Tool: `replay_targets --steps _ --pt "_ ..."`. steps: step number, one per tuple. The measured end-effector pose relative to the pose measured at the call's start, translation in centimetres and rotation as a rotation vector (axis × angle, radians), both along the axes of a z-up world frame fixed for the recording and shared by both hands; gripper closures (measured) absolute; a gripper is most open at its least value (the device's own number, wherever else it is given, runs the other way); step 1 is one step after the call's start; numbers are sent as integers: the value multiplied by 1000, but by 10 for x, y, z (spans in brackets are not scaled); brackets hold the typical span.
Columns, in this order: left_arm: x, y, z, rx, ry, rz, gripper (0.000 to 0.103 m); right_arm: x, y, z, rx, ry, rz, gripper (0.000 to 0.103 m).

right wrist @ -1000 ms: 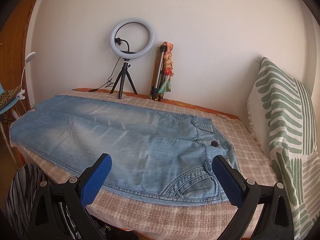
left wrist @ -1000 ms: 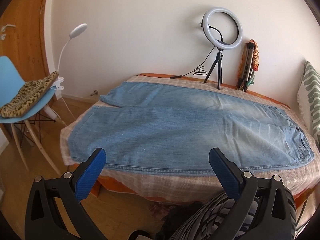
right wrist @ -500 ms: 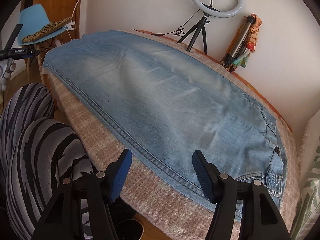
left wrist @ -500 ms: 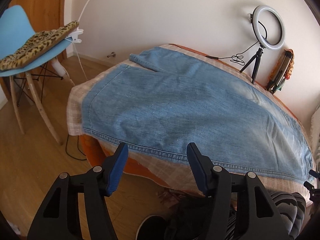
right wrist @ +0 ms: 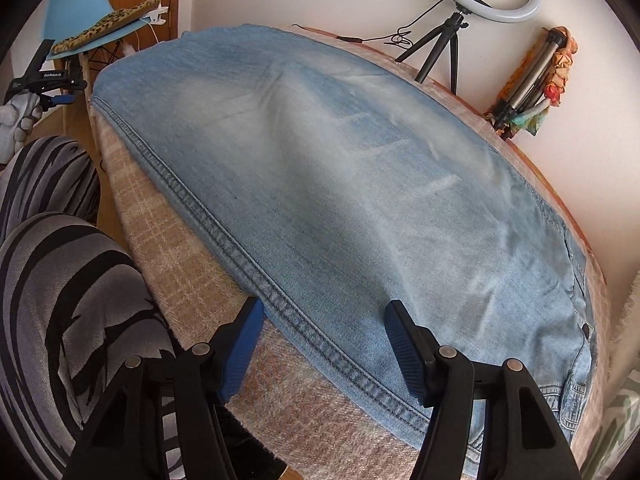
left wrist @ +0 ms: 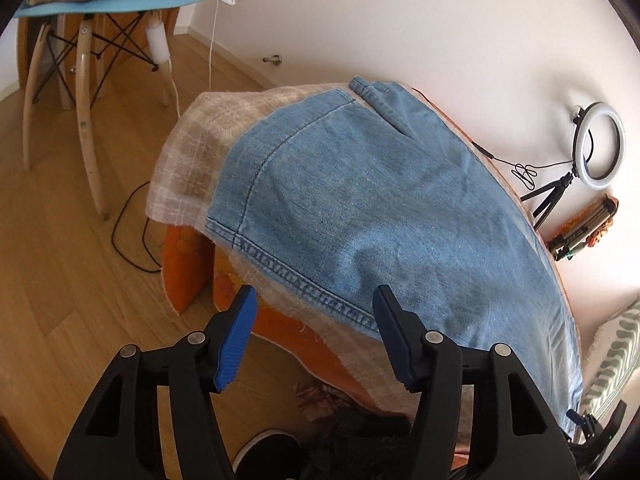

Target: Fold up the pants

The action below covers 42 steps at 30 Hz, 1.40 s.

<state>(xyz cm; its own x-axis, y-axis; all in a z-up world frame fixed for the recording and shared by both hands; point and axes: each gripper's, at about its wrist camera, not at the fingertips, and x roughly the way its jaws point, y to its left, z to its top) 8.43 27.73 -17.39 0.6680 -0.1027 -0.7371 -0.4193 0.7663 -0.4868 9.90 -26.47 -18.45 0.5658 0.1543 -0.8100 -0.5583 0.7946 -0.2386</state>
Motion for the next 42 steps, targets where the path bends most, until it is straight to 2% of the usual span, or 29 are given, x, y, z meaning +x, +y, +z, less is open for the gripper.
replay_targets --steps 2,4,6,8,11,15,18,19,20,21,23,26,30,34,35,37,39,42 --pt "2 6 -11 -93 -23 26 41 2 5 0 -7 4 8 42" --pt "3 10 -22 -165 -35 56 40 2 8 1 -3 21 16 54" --pt "4 10 -32 -230 -46 76 40 1 10 2 -14 23 24 59" --pt "1 10 -37 -262 -57 107 34 -1 14 1 -37 10 32 61" --pt "-1 12 -42 -306 -76 120 33 -4 17 2 -44 9 34 66" --pt "-6 16 -48 -376 -125 183 33 -6 20 2 -49 -2 37 71" --pt "-7 14 -46 -423 -183 228 37 -7 21 3 -47 -6 35 73" --pt "-5 12 -45 -428 -196 235 47 -7 21 3 -51 -12 36 74" --pt "-1 9 -43 -422 -197 236 58 -8 21 3 -55 -17 37 74" --pt "1 7 -40 -409 -203 239 63 -8 21 3 -57 -21 36 75" --pt "6 3 -30 -365 -214 240 80 -9 19 4 -57 -30 31 78" --pt "8 -2 -16 -273 -201 252 90 -9 14 9 -33 -42 20 82" --pt "8 -9 0 -158 -191 231 95 -5 5 14 14 -42 3 95" --pt "17 -17 24 -49 -200 177 97 -1 1 12 60 -5 24 96" --pt "20 -18 29 -39 -205 169 98 0 0 12 70 -1 30 94" --pt "24 -17 35 -24 -214 157 98 0 -1 11 72 -7 42 66" --pt "30 -18 41 -10 -219 144 98 -2 -2 11 85 -1 68 60" --pt "42 -23 55 13 -234 123 99 -3 1 7 51 4 97 60"
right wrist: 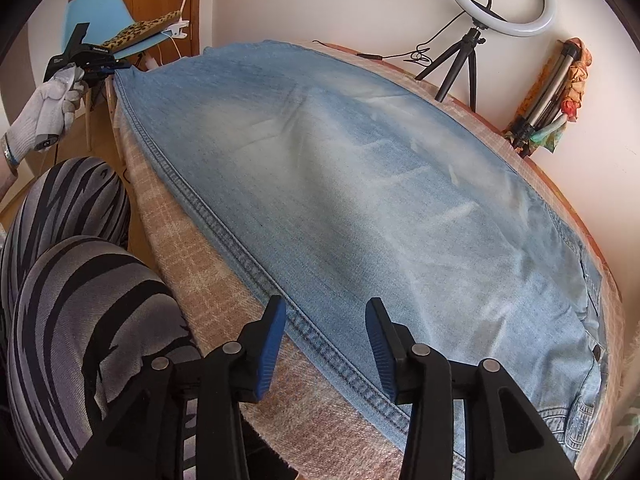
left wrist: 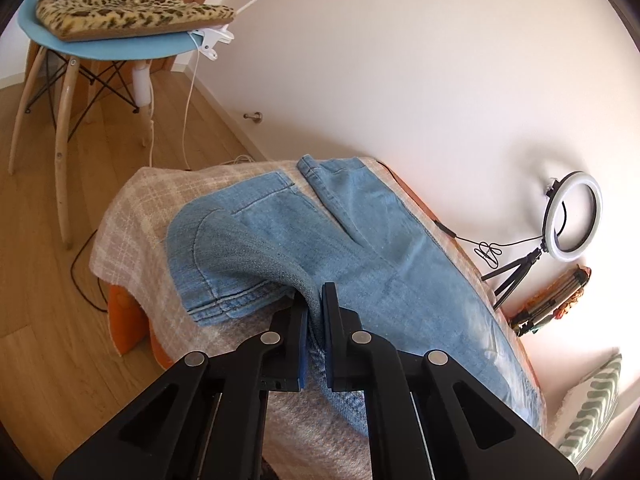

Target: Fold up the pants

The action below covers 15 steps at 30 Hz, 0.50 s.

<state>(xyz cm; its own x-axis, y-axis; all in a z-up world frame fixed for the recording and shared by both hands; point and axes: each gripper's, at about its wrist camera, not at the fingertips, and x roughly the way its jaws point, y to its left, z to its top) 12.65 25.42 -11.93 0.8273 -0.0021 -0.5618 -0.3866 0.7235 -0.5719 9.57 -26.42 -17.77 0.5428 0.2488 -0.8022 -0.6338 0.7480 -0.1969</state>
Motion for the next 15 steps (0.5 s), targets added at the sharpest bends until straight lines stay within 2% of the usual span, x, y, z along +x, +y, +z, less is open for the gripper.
replay_targets --steps 3,4,8,9,11,13,15 --pt "12 -5 12 17 -18 -16 99 0 4 -6 -17 21 32 58" --pt "16 -6 17 26 -22 -23 99 0 6 -8 -35 24 39 54" --pt "28 -15 31 65 -37 -37 99 -1 11 -8 -75 -7 75 50" --pt "29 -16 34 66 -43 -39 99 0 12 -8 -76 0 80 54" --pt "30 -18 38 67 -55 -34 99 2 14 -7 -72 20 89 72" --pt "29 -20 42 65 -68 -25 99 -3 20 -5 -125 -30 83 93" --pt "25 -21 44 66 -77 -12 99 -9 21 3 -149 -84 80 97"
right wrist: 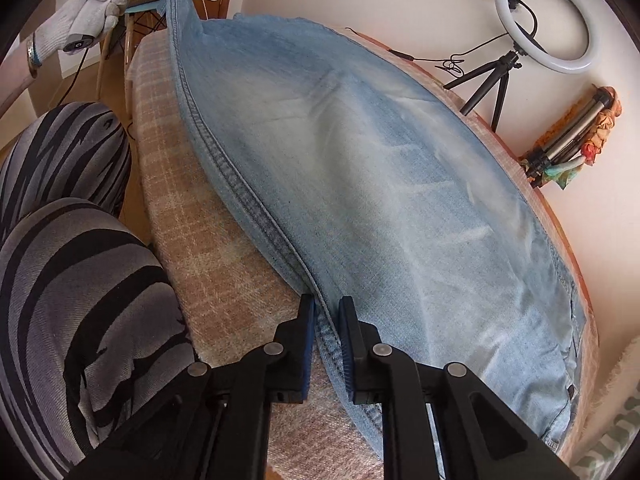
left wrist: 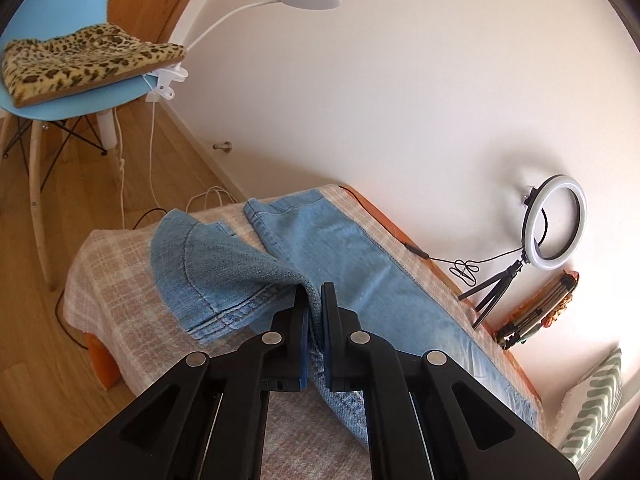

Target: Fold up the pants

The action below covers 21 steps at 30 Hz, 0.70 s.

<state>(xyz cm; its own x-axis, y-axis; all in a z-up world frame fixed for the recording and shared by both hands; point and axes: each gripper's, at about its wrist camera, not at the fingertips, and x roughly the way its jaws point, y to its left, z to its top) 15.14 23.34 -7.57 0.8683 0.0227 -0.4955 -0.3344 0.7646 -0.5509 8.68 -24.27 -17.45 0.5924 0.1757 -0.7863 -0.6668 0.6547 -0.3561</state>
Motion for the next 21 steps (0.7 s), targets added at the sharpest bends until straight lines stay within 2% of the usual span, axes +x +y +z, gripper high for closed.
replay_targets --steps 5,10,13,16,21 --pt "-5 -4 14 42 -32 29 100 0 -12 50 58 -120 -55 99" --pt "19 -15 41 121 -65 12 100 30 -20 101 66 -215 -83 99" --pt "44 -19 55 144 -72 0 100 65 -17 121 27 -268 -86 100" --pt "73 -22 64 170 -66 -3 100 109 -15 133 24 -266 -103 100" --pt "131 -31 63 237 -2 -29 100 189 -9 126 -39 -252 -126 101"
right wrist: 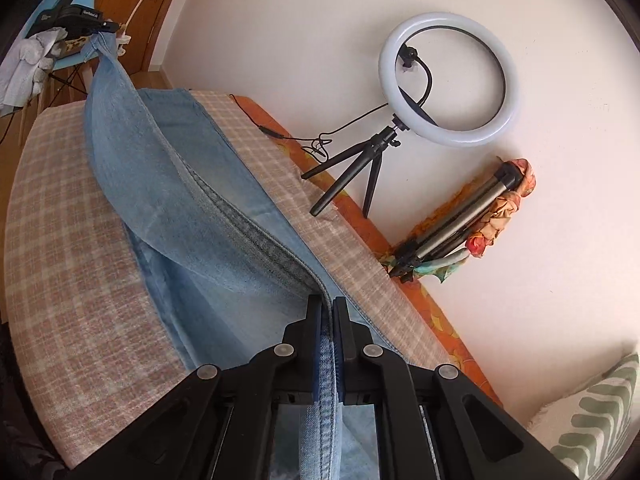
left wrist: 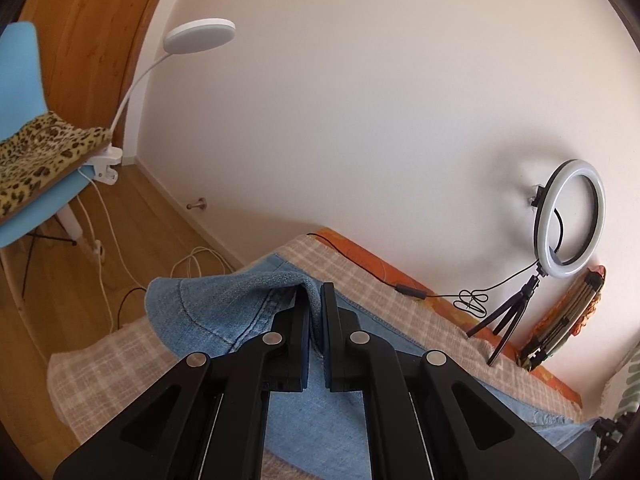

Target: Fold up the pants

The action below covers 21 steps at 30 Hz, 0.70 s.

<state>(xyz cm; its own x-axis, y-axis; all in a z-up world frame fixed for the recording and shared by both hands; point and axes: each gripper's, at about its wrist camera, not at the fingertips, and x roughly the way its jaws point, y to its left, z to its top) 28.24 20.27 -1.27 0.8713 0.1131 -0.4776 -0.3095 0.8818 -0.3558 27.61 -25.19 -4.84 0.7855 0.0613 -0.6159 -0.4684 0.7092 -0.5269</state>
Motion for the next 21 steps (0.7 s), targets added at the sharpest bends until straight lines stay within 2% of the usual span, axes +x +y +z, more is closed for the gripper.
replay_targets --steps 4,8,11,15,18,21 --pt "52 -9 -16 62 84 -12 100 59 2 -24 -8 64 -31 101" --pt "96 -15 -43 77 163 -16 100 99 2 -52 -26 126 -57 101" --pt "125 -25 -59 120 214 -21 100 129 -3 -71 -18 179 -82 101" --pt "155 -35 -76 178 266 -19 100 153 -6 -95 -24 228 -96 101" --pt "170 -37 -87 192 301 -11 99 164 -4 -110 -37 258 -99 101" --pt "186 -37 -94 196 337 -38 94 173 -1 -122 -51 276 -102 100"
